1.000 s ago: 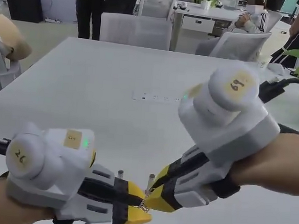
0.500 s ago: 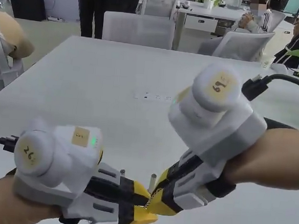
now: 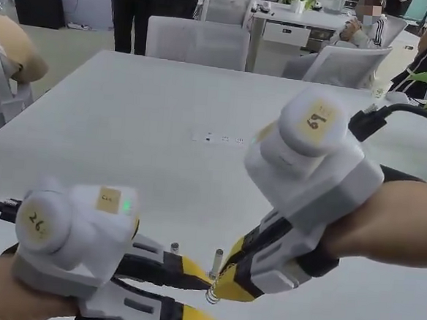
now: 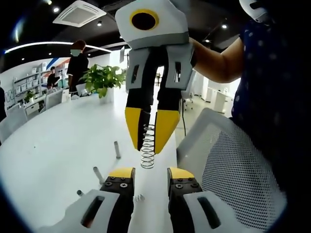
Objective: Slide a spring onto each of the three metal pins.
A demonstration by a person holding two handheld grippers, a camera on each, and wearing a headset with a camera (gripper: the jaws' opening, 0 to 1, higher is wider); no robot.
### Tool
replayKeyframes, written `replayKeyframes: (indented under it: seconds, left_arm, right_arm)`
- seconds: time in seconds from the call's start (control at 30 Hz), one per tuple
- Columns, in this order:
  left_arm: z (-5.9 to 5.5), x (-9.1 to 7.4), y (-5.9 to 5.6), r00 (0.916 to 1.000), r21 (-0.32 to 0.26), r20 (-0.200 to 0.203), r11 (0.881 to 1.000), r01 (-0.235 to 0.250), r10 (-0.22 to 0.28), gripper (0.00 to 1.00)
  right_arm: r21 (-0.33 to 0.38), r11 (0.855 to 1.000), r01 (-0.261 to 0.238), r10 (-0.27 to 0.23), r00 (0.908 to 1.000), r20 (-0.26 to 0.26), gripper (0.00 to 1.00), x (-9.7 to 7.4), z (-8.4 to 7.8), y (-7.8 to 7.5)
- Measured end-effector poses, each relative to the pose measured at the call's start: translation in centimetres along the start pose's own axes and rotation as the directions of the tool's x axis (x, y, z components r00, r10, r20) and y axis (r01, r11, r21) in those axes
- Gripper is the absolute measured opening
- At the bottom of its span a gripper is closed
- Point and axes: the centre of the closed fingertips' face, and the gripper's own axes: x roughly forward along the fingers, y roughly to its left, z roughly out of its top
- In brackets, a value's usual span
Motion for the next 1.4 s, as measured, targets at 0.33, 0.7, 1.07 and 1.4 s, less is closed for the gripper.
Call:
replayKeyframes:
  seconds: [0.33, 0.7, 1.07, 1.4]
  left_arm:
    - [-2.2, -2.0, 0.9, 0.9991, -0.091, -0.013, 0.995, -0.040, 0.039, 0.39]
    - [-4.8, -3.9, 2.5, 0.9895, -0.138, -0.018, 0.980, -0.145, 0.143, 0.53]
    - [-6.9, -4.4, 4.0, 0.9751, -0.164, -0.015, 0.962, -0.221, 0.221, 0.63]
    - [-8.2, -4.6, 5.0, 0.9628, -0.178, -0.014, 0.947, -0.268, 0.270, 0.72]
  right_arm:
    - [0.020, 1.000, 0.019, -0.019, 0.9998, 0.001, 0.08, -0.2, -0.6, -0.7]
    - [0.048, 0.998, 0.049, -0.049, 0.9988, -0.005, 0.08, -1.0, -1.6, -2.0]
    - [0.078, 0.994, 0.082, -0.081, 0.9964, -0.026, 0.08, -1.5, -3.0, -3.4]
    - [0.105, 0.987, 0.121, -0.115, 0.9918, -0.055, 0.08, -2.5, -4.4, -5.3]
